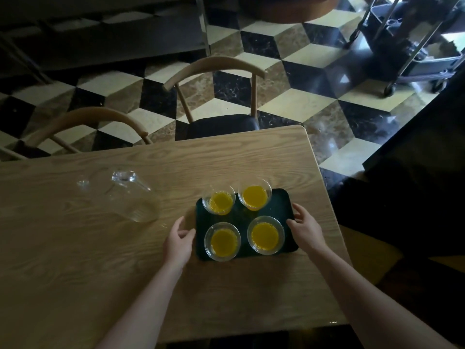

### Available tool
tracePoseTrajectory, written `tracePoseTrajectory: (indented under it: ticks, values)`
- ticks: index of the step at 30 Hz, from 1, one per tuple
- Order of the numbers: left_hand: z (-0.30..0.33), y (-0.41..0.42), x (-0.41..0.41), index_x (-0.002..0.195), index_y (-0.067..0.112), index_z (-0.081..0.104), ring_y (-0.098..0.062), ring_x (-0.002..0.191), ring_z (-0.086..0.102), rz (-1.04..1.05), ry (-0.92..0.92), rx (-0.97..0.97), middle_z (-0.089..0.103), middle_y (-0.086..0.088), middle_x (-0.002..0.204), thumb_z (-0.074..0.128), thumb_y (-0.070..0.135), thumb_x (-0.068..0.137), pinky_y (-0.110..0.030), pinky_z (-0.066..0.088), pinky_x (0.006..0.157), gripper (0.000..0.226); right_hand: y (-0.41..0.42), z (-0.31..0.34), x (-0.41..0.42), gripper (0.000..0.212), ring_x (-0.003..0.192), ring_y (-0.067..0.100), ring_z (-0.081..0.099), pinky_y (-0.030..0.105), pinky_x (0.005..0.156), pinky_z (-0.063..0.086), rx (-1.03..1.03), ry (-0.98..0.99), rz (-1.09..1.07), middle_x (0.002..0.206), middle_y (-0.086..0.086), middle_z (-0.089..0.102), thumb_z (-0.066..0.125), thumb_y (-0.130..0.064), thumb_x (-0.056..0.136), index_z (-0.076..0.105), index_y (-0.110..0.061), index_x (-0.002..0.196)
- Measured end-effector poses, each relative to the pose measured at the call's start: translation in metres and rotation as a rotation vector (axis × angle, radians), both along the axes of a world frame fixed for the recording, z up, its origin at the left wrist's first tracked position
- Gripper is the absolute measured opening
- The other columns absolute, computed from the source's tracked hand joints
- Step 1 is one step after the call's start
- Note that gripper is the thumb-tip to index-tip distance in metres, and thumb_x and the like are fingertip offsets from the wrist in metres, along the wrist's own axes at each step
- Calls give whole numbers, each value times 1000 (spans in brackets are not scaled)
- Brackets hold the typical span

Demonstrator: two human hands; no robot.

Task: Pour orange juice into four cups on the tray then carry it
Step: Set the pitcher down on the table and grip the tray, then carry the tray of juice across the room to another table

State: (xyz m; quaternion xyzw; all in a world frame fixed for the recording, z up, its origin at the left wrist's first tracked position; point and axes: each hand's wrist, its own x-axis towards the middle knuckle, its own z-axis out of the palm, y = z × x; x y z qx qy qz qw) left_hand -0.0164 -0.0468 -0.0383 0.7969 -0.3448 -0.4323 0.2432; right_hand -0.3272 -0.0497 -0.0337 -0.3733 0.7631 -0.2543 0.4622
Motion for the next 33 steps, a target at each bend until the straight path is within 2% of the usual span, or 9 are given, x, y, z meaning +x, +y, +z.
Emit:
tracePoseTrajectory:
  ticks: [5, 7, 10, 12, 15, 17, 21, 26, 33]
  values:
    - [-10, -6, -6, 155, 36, 29, -10, 96, 56, -61, 15, -73, 53, -1, 125, 66, 19, 94, -20, 43, 68, 73, -6, -12, -1, 64, 115, 17, 60, 37, 93, 55, -73, -6, -24, 130, 1, 61, 59, -10, 96, 36, -30, 152]
    - [-16, -6, -8, 156, 39, 25, -5, 93, 55, -78, 30, -74, 54, -2, 122, 66, 17, 94, -19, 42, 66, 77, -7, -16, -3, 66, 115, 16, 60, 35, 94, 54, -85, -24, -20, 129, 1, 61, 59, -5, 95, 37, -29, 152]
    - [-21, -4, -10, 156, 42, 23, -4, 94, 53, -89, 68, -49, 52, -4, 119, 63, 11, 95, -19, 42, 69, 79, -6, -19, -6, 66, 112, 14, 61, 29, 88, 54, -87, -28, 15, 129, -1, 61, 58, 0, 94, 41, -31, 150]
    - [-24, -4, -11, 154, 40, 26, -5, 95, 53, -81, 94, -30, 52, -5, 120, 60, 6, 97, -22, 45, 75, 75, -5, -20, -8, 65, 104, 12, 64, 33, 82, 59, -80, -30, 30, 125, 0, 62, 55, 3, 94, 46, -33, 147]
    - [-28, -6, -11, 151, 41, 34, -21, 106, 63, -44, 154, -5, 60, -14, 128, 54, 1, 98, -44, 54, 94, 69, -4, -22, -13, 63, 91, 16, 69, 42, 73, 62, -38, -64, 18, 115, 2, 67, 52, 4, 94, 49, -34, 144]
    - [-28, -8, -10, 151, 39, 34, -25, 113, 63, -41, 171, 21, 61, -16, 132, 53, -1, 98, -46, 52, 100, 69, -4, -24, -16, 63, 91, 21, 69, 45, 74, 62, -12, -92, 20, 113, 5, 67, 52, 5, 95, 48, -33, 145]
    - [-25, -12, -4, 151, 40, 36, -26, 129, 52, -44, 209, 75, 53, -16, 143, 53, -4, 98, -45, 42, 107, 71, -5, -21, -25, 72, 96, 19, 69, 30, 69, 61, 47, -198, 66, 110, 8, 68, 53, 11, 92, 42, -33, 148]
    - [-21, -10, -2, 151, 38, 37, -9, 109, 52, -50, 250, 94, 57, -15, 140, 52, -8, 97, -30, 45, 93, 73, -2, -17, -31, 78, 105, 19, 64, 26, 73, 58, 69, -235, 109, 114, 6, 66, 52, 17, 88, 39, -29, 150]
    - [-1, -9, -10, 152, 34, 38, -12, 114, 50, -40, 244, 62, 53, -14, 143, 51, -8, 97, -30, 44, 92, 70, 0, 2, -34, 78, 105, 19, 64, 27, 75, 57, 46, -221, 135, 113, 8, 66, 53, 17, 88, 38, -25, 151]
